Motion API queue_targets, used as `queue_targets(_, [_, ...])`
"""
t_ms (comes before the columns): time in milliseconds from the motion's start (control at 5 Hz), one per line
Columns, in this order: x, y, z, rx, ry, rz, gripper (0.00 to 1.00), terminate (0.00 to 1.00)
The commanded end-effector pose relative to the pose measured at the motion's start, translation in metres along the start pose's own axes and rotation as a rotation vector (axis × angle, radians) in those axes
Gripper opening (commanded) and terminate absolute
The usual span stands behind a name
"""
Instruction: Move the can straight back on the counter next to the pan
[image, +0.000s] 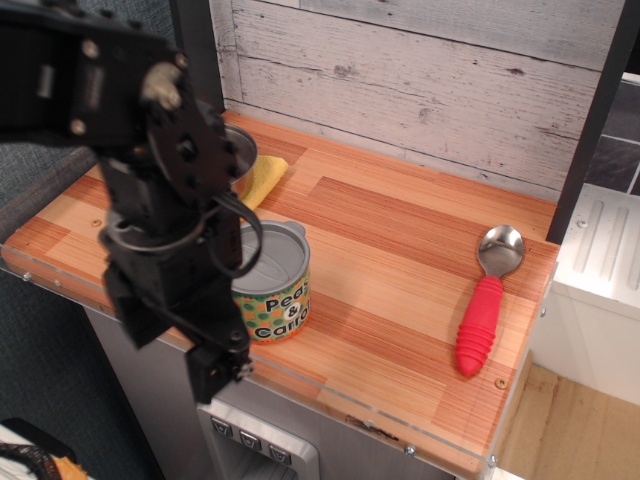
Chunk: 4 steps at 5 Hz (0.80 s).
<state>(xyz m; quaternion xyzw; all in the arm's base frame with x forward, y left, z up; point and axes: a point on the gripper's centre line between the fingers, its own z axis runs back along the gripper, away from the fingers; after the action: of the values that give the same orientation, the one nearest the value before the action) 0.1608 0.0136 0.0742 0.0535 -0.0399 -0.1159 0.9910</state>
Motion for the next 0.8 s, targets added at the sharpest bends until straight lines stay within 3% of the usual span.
queue_targets(0, [0.028,0.021,-0.008,0.050,-0.037,0.024,1.00,0.00])
queue_targets(600, [0.058,0.036,-0.028,0.055,-0.027,0.025,1.00,0.00])
